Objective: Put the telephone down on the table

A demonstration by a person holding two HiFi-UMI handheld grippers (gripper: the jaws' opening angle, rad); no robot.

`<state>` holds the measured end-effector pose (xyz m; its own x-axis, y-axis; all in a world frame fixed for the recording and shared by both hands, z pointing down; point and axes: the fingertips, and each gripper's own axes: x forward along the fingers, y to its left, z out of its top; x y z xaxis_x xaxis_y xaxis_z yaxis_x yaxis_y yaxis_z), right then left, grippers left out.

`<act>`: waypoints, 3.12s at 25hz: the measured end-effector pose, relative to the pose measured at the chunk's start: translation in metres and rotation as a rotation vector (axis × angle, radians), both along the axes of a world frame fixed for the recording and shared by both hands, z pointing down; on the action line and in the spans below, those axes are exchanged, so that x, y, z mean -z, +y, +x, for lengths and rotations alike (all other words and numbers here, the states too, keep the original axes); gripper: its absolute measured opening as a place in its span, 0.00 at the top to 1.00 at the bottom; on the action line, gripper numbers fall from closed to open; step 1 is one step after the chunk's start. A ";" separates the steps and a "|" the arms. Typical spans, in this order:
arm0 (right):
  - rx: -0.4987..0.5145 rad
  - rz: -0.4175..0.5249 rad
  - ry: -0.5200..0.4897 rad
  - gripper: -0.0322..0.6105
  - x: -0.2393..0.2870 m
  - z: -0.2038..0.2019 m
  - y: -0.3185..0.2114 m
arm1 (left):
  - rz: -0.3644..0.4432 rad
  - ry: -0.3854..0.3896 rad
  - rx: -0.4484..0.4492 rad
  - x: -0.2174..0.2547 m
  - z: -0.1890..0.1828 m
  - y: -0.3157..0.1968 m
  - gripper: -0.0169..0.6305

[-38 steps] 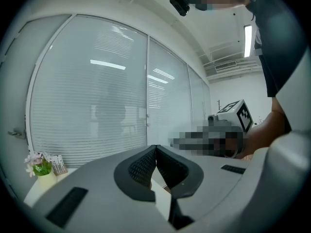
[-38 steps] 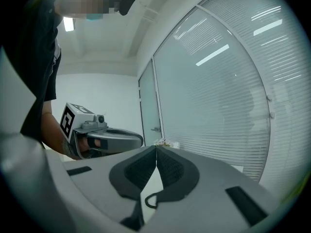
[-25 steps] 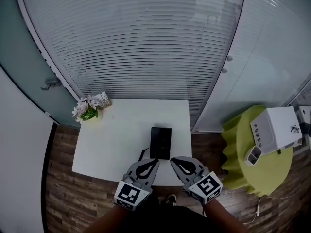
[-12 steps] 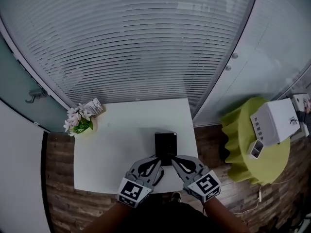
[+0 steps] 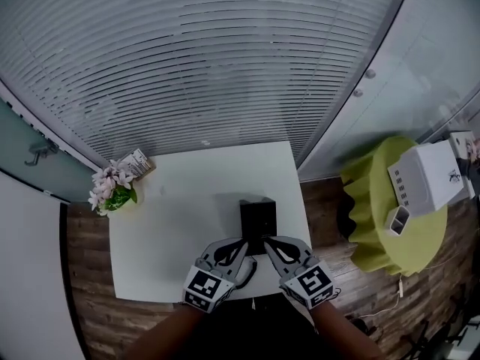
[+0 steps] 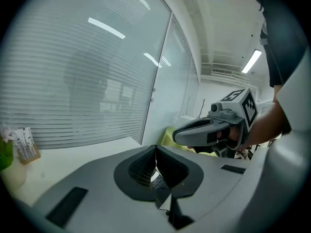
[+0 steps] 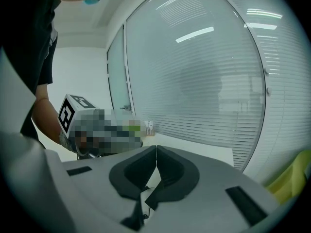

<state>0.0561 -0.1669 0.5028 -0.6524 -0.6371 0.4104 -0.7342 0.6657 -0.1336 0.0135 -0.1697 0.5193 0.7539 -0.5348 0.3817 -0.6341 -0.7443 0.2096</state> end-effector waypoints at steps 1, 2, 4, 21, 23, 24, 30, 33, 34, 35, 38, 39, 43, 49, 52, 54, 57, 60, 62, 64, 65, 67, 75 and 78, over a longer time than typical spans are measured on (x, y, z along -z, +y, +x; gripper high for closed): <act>0.006 -0.004 0.005 0.92 -0.005 0.001 -0.003 | -0.014 -0.006 0.009 -0.007 -0.001 -0.003 0.96; 0.014 -0.009 0.007 0.92 -0.009 0.001 -0.006 | -0.025 -0.013 0.021 -0.013 -0.002 -0.006 0.96; 0.036 -0.019 0.010 0.92 -0.017 0.002 -0.012 | -0.049 -0.024 0.042 -0.026 -0.003 -0.011 0.96; 0.076 -0.140 -0.077 0.92 -0.058 -0.007 -0.030 | -0.309 0.058 0.054 -0.128 -0.010 -0.031 0.96; 0.064 -0.149 -0.086 0.92 -0.058 -0.005 -0.031 | -0.356 0.097 0.046 -0.137 -0.009 -0.032 0.95; 0.061 -0.154 -0.087 0.92 -0.059 -0.004 -0.031 | -0.383 0.113 0.038 -0.142 -0.008 -0.032 0.94; 0.042 -0.165 -0.110 0.92 -0.061 0.003 -0.029 | -0.503 0.162 0.020 -0.171 -0.006 -0.034 0.82; 0.032 -0.173 -0.113 0.91 -0.062 0.007 -0.026 | -0.552 0.193 0.012 -0.179 -0.002 -0.035 0.79; 0.031 -0.176 -0.112 0.92 -0.063 0.008 -0.026 | -0.566 0.198 0.006 -0.182 -0.001 -0.035 0.78; 0.031 -0.179 -0.111 0.92 -0.064 0.009 -0.025 | -0.578 0.200 0.000 -0.184 0.000 -0.036 0.78; 0.031 -0.183 -0.108 0.92 -0.067 0.009 -0.022 | -0.603 0.216 -0.007 -0.189 0.005 -0.038 0.77; 0.031 -0.185 -0.107 0.91 -0.068 0.010 -0.022 | -0.609 0.222 -0.008 -0.190 0.006 -0.038 0.77; 0.025 -0.191 -0.099 0.91 -0.072 0.012 -0.022 | -0.622 0.236 -0.023 -0.193 0.011 -0.042 0.77; 0.020 -0.195 -0.098 0.92 -0.071 0.016 -0.020 | -0.648 0.269 -0.029 -0.189 0.014 -0.042 0.81; 0.020 -0.195 -0.094 0.92 -0.070 0.019 -0.020 | -0.642 0.277 -0.028 -0.179 0.015 -0.045 0.82; 0.020 -0.195 -0.093 0.91 -0.070 0.020 -0.019 | -0.642 0.281 -0.026 -0.177 0.015 -0.045 0.83; 0.021 -0.191 -0.093 0.91 -0.069 0.021 -0.019 | -0.651 0.284 -0.020 -0.178 0.014 -0.042 0.84; 0.019 -0.190 -0.092 0.91 -0.069 0.022 -0.017 | -0.641 0.283 -0.032 -0.173 0.016 -0.037 0.85; 0.016 -0.195 -0.096 0.91 -0.069 0.024 -0.015 | -0.623 0.277 -0.045 -0.164 0.019 -0.038 0.85; 0.019 -0.196 -0.099 0.91 -0.067 0.024 -0.012 | -0.611 0.272 -0.050 -0.154 0.022 -0.038 0.85; 0.021 -0.195 -0.100 0.92 -0.066 0.024 -0.010 | -0.607 0.270 -0.049 -0.151 0.022 -0.038 0.85; 0.027 -0.188 -0.103 0.91 -0.061 0.024 -0.008 | -0.599 0.271 -0.047 -0.144 0.022 -0.038 0.85; 0.044 -0.175 -0.128 0.91 -0.049 0.029 0.002 | -0.570 0.276 -0.025 -0.121 0.018 -0.030 0.85; 0.063 -0.169 -0.136 0.91 -0.042 0.028 0.006 | -0.576 0.275 -0.014 -0.114 0.014 -0.023 0.85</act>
